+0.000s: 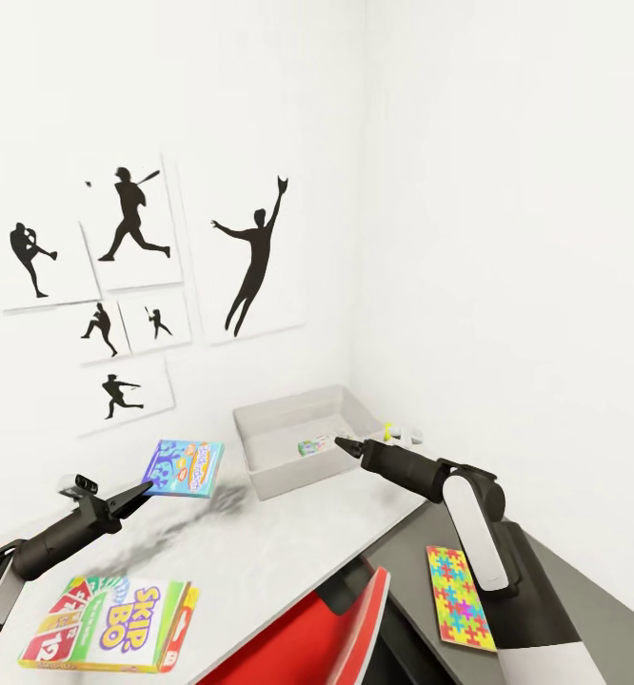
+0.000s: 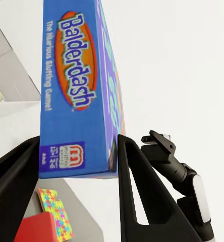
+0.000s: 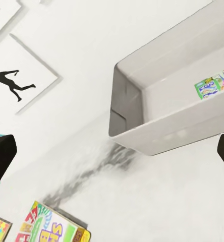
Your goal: Put all the toys in the child's room - the three board games (two on the bed and one on the table), the two jigsaw puzzles on the table, and the tennis ball on the table - inside the toy box on the table in the child's room.
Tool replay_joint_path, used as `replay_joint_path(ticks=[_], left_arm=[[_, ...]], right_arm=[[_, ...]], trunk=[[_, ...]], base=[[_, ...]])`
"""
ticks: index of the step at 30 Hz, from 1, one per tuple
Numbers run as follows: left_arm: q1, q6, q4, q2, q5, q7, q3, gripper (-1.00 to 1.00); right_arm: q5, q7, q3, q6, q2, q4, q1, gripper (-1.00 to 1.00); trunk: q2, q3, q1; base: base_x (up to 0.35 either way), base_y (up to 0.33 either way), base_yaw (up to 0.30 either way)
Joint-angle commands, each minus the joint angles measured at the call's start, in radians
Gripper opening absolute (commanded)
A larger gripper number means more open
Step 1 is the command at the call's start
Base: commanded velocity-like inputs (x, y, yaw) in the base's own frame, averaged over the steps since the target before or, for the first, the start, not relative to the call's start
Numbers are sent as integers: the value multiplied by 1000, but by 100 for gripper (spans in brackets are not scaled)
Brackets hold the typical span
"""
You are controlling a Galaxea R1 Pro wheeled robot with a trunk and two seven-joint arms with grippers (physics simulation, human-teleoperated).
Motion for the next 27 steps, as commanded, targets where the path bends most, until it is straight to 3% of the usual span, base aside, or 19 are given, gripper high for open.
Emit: replay_joint_path(ticks=[1,27], left_arm=[[-1,10,0,0,-1,-4,0,-100],[-1,10,0,0,-1,-4,0,-100]], right_arm=[[7,8,-1,4,1,0,-1,100],[7,6,-1,5,0,0,-1,100]], trunk=[[-2,-2,1],[-2,-2,1]], base=[[121,0,0],[91,0,24]])
